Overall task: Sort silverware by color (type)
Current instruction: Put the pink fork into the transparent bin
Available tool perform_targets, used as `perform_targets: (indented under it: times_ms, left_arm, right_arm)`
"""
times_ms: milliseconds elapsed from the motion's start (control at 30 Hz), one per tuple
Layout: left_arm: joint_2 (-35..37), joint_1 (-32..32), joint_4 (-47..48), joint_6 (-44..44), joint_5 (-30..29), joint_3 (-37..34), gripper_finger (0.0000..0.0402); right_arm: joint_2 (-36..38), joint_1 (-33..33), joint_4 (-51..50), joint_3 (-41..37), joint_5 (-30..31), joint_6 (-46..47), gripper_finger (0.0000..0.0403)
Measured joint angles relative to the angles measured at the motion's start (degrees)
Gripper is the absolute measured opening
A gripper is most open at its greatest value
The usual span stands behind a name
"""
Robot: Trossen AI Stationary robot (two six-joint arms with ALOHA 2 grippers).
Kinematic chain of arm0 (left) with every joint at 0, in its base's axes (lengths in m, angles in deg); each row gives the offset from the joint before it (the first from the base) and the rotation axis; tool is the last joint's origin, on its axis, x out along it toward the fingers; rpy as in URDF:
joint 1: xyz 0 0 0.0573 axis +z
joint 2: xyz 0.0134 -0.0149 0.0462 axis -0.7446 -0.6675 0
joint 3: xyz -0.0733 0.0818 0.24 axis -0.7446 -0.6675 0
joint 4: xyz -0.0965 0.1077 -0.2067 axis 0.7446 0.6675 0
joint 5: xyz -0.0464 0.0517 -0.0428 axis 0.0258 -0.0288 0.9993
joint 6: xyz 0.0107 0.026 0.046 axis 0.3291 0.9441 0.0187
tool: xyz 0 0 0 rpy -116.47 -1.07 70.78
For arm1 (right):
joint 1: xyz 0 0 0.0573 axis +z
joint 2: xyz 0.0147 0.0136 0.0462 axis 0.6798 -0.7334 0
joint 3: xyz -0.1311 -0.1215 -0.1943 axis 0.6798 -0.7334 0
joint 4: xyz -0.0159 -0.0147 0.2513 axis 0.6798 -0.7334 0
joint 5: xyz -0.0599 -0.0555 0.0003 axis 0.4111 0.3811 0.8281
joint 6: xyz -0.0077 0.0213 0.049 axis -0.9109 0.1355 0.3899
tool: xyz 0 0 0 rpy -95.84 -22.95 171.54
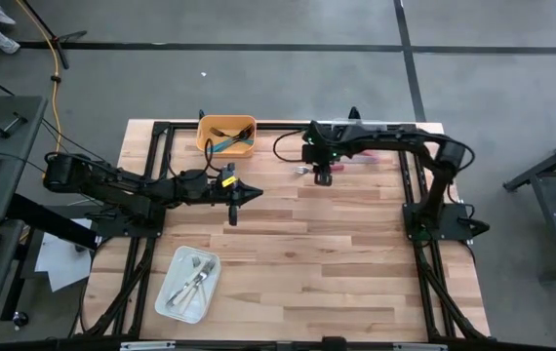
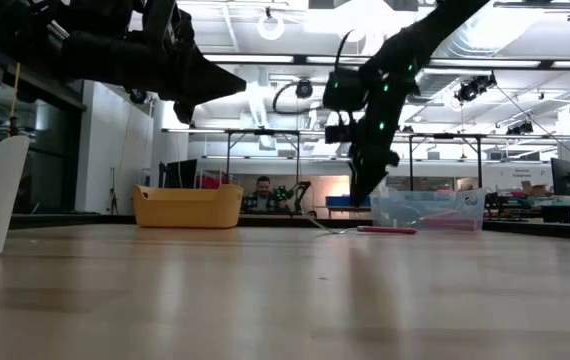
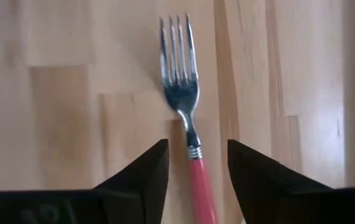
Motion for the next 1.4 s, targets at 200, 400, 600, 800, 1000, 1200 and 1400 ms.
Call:
perform_targets:
  times_ms: [200,400,600,800,1000,1200,1400]
  left_arm:
    - [0.0,0.0,0.1,0.0,0.0,0.0,0.0]
    - [0.0,0.0,0.1,0.0,0.0,0.0,0.0]
    - [0.0,0.0,0.1,0.0,0.6,0.0,0.0]
    - [0.0,0.0,0.2,0.1,0.7,0.0,0.0]
    - [0.0,0.0,0.4,0.0,0.8,0.0,0.0]
    - [0.0,0.0,1.0,0.0,0.9,0.0,0.0]
    - [0.0,0.0,1.3,0.0,0.9,0.0,0.0]
  right_arm:
    - [-3.8,-1.6,1.4,0.0,-0.2,-3.0,0.015]
    - [-5.6,-2.6,3.2,0.0,-1.2,-3.5,0.013]
    - [-6.8,-2.7,3.7,0.0,-3.4,-3.5,0.0122]
    - [-8.8,-3.0,2.5,1.8,-3.7,-3.2,0.0121]
    - [-13.5,-3.0,-3.9,6.7,-4.3,-2.4,0.012]
    - [-15.9,-2.9,-9.0,9.8,-5.2,0.2,0.0071]
    - [-16.2,-2.7,-12.7,12.4,-4.9,0.7,0.0016]
